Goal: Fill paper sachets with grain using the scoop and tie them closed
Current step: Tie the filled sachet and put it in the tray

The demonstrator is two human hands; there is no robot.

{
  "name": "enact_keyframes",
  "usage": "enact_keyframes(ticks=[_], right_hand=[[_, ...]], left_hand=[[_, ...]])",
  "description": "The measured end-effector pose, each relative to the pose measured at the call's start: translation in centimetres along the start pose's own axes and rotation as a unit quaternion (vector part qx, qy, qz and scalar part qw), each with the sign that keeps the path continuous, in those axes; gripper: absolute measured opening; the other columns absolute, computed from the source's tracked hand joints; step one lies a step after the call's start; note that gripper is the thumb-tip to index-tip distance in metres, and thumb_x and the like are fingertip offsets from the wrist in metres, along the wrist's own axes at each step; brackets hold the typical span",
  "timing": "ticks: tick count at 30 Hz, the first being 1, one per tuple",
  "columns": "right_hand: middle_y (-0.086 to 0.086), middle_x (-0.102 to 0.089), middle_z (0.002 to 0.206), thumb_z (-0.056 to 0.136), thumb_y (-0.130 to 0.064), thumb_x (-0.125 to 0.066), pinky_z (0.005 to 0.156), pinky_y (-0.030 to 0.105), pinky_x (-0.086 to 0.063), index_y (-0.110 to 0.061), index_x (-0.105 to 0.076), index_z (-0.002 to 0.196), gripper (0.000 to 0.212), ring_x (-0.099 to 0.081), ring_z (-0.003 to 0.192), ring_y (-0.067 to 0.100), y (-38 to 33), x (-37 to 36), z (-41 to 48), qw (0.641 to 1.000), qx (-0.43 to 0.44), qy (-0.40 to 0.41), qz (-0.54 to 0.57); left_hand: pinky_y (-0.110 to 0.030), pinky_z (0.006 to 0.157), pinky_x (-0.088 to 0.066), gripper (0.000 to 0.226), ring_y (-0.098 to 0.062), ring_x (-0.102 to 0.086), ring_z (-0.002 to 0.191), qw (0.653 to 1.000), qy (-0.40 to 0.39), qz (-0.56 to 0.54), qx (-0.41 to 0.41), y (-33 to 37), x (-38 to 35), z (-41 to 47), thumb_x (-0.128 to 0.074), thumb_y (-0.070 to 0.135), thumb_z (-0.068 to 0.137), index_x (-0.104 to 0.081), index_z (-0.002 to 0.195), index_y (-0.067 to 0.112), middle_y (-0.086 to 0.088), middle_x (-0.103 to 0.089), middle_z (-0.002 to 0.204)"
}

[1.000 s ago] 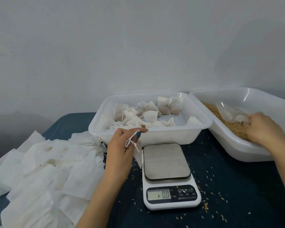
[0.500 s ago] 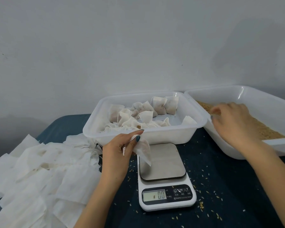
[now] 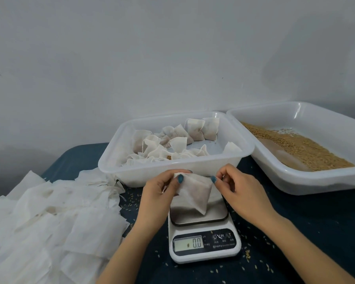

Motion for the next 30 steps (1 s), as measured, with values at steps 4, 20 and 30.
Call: enact_keyframes(ticks=[4, 20, 30], right_hand=[[-0.023, -0.059, 0.081, 0.09, -0.049, -0.053, 0.051, 0.021, -0.033, -0.037, -0.05, 0.081, 0.015, -0.056, 0.068, 0.001, 1.2, -0.3, -0.1, 1.0, -0.012, -0.008, 0.003], [-0.01, -0.047, 0.056, 0.088, -0.05, -0.048, 0.05, 0.02, -0.029, -0.039, -0.044, 0.077, 0.017, -0.053, 0.07, 0.005, 0.6, -0.5, -0.8, 0.999, 0.027, 0.027, -0.031], [-0.011, -0.044, 0.055, 0.087, -0.045, -0.052, 0.05, 0.017, -0.025, -0.039, -0.045, 0.078, 0.012, -0.052, 0.068, 0.004, 0.3, 0.2, -1.0, 0.997, 0.034, 0.053, -0.048]], left_hand=[[-0.016, 0.081, -0.048, 0.028, 0.003, -0.062, 0.099, 0.988, 0.018, 0.15, -0.014, -0.6, 0.1, -0.3, -0.056, 0.016, 0.099, -0.067, 0.102, 0.041, 0.029, -0.069, 0.102], [-0.031, 0.08, -0.052, 0.014, 0.001, -0.059, 0.099, 0.969, 0.108, 0.223, 0.013, -0.8, 2.8, -0.6, -0.054, 0.033, 0.091, -0.062, 0.097, 0.043, 0.026, -0.065, 0.101], [-0.04, 0.082, -0.054, 0.011, -0.007, -0.063, 0.095, 0.963, 0.125, 0.235, 0.041, -1.4, 3.3, -0.6, -0.057, 0.034, 0.092, -0.063, 0.099, 0.039, 0.022, -0.066, 0.099]])
Point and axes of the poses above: each hand's wrist, its own z-axis towards the middle knuckle, its own x-axis out of the back of the hand, y = z × x, the point moved 7 cm from there along z, towards the middle knuckle
